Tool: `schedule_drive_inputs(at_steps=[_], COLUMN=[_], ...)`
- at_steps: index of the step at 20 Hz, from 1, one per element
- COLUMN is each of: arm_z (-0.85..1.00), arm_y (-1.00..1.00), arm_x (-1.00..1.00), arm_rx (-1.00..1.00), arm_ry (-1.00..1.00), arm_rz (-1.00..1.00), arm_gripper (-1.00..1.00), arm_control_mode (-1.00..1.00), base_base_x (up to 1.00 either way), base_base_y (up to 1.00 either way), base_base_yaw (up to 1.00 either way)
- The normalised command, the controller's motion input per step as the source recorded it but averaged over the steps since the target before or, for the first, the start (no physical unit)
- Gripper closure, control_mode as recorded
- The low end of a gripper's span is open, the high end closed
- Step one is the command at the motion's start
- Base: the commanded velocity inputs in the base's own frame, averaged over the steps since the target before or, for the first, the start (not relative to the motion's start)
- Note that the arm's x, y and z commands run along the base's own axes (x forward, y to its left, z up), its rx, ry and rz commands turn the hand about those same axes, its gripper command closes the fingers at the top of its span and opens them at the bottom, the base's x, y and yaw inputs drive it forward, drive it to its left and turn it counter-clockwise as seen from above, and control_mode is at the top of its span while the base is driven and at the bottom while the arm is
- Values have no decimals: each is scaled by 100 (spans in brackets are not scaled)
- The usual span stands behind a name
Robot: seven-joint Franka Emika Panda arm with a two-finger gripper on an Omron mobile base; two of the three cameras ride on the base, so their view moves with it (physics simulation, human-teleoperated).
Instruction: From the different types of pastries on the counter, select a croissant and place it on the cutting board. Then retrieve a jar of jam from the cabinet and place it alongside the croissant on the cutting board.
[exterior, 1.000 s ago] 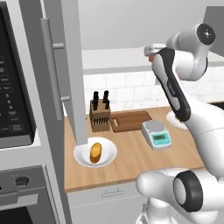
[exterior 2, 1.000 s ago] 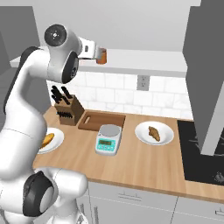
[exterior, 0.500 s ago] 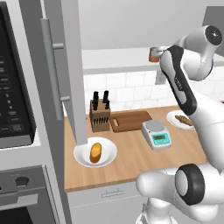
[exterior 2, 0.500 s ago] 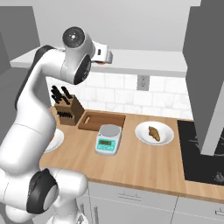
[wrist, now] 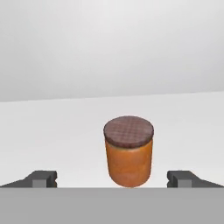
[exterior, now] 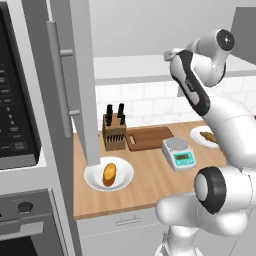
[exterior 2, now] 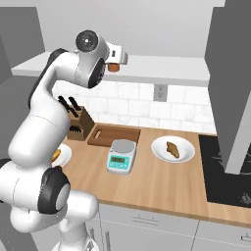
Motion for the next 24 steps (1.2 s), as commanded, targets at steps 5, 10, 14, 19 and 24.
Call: schedule_drive_inputs(at_steps=[5, 10, 14, 19, 24], arm_z=[0, -16, 3, 0, 0], arm_y=[0, 0, -2, -11, -2], arm_x=[3, 1, 37, 27, 15], arm_rx=[0, -6, 2, 0, 0], arm_ry=[0, 5, 1, 8, 3], arm_rz=[0, 0, 0, 0, 0], arm_gripper=[-100, -100, -100, -100, -100], arm_control_mode=[-100, -100, -100, -100, -100], base_base_x=[0, 0, 0, 0, 0], base_base_y=[0, 0, 0, 0, 0], base_base_yaw=[0, 0, 0, 0, 0])
